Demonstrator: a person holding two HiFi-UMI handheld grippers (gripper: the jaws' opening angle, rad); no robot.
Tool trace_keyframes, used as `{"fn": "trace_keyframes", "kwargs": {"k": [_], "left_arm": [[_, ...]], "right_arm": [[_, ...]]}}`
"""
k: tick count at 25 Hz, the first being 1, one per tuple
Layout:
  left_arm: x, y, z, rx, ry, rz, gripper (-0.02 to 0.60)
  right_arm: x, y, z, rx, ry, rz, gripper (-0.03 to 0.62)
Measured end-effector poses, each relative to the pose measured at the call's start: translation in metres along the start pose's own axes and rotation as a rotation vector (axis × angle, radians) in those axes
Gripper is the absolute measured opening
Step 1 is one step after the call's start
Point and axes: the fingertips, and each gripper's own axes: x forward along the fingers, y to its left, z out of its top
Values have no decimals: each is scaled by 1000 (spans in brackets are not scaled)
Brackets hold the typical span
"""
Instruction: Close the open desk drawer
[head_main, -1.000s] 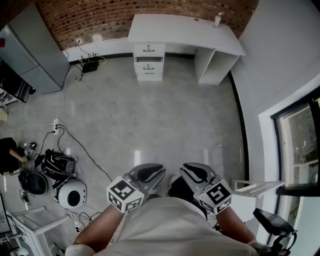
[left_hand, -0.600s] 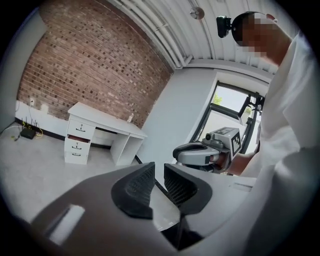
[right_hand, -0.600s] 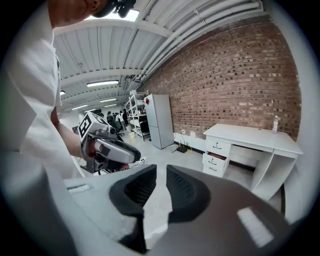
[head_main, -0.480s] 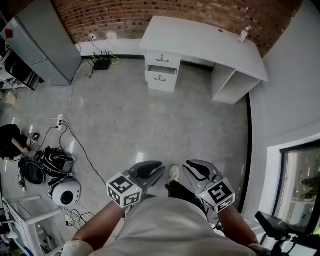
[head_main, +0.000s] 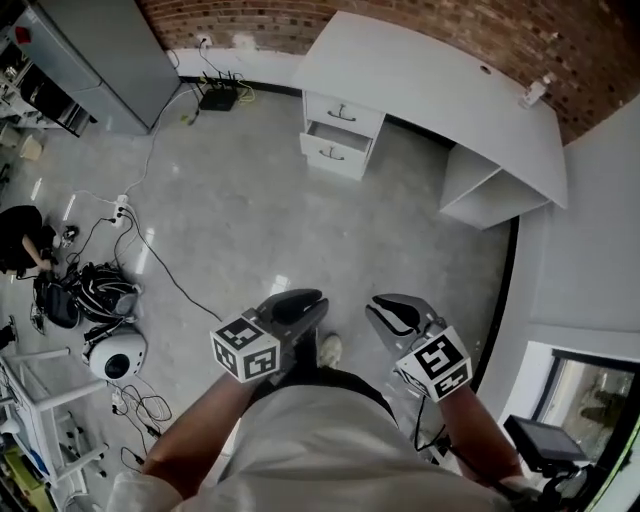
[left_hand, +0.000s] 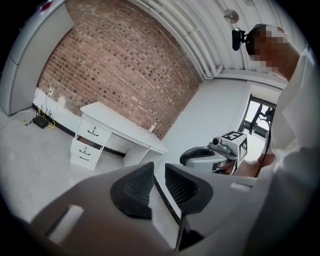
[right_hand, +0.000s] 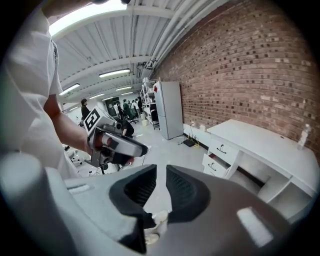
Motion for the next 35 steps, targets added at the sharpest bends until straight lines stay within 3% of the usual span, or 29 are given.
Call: {"fn": "trace_keyframes", "kwargs": {"k": [9,16,21,25,31,35], "left_arm": [[79,144,40,-237,-44,-13,64],[145,259,71,-367,-61,-8,64],[189,349,55,-467,-80,68,64],[230,421,29,-611,-115,96,66],[291,516,-1,-813,-284,153,66],[341,583,-19,-889,-376,169,66]], "right_arm": [[97,-102,48,-21,79,34,48],[179,-180,73,-60,209,94,29],[239,-218,69,-147,350,216,9],[295,-253,48,-170,463,321,3],[372,-311,5,-198,642,494,3],[409,-351,-19,-225,710,542,3]]}}
